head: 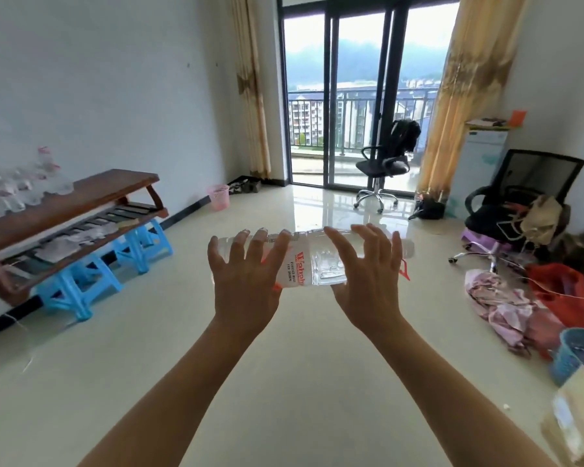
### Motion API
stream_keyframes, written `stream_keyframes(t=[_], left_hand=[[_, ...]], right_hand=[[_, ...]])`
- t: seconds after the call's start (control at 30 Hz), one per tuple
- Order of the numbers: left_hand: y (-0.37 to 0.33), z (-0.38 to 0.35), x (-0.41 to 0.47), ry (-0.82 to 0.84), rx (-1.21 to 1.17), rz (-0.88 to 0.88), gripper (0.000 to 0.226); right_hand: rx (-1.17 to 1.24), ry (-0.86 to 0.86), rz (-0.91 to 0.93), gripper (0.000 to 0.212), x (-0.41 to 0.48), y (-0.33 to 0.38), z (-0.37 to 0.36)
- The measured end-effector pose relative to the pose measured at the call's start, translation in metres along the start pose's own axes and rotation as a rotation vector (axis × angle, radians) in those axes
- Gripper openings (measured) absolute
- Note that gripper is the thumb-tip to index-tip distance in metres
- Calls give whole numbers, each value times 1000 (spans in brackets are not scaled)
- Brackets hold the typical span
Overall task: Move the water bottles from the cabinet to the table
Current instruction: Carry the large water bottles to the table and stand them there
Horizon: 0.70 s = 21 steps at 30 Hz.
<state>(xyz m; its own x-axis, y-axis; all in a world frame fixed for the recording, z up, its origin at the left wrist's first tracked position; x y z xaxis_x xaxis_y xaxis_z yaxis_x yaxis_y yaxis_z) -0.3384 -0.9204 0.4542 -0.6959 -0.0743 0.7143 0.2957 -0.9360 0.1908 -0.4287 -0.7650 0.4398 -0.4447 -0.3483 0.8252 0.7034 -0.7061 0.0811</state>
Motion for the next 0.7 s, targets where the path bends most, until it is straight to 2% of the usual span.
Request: stream_keyframes(t=[0.03, 0.17, 0.3, 0.53, 0.7], left_hand=[[10, -28, 22, 23, 28, 34, 95], [41, -75, 66, 55, 93, 86, 109], [107, -113, 109, 75, 205, 199, 103], [239, -168, 125, 84, 352, 355, 97], [358, -215, 136, 44, 428, 434, 95]], right_hand=[[43, 20, 9, 106, 23, -10, -37], [143, 41, 54, 105, 80, -14, -109], [254, 58, 145, 107, 153, 14, -191], [429, 100, 298, 109, 233, 119, -319], [485, 72, 377, 103, 291, 213, -412]])
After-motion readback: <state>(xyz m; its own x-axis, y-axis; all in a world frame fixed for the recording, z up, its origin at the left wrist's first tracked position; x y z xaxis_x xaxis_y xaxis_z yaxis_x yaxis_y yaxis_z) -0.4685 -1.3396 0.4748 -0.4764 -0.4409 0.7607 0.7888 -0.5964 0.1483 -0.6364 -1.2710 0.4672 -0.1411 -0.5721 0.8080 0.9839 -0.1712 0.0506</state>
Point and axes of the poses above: each hand's wrist, its own x-axis towards the middle knuckle, its own z-axis out of the back of the hand, y = z × x, the point moved 8 cm from there along x, towards the middle knuckle
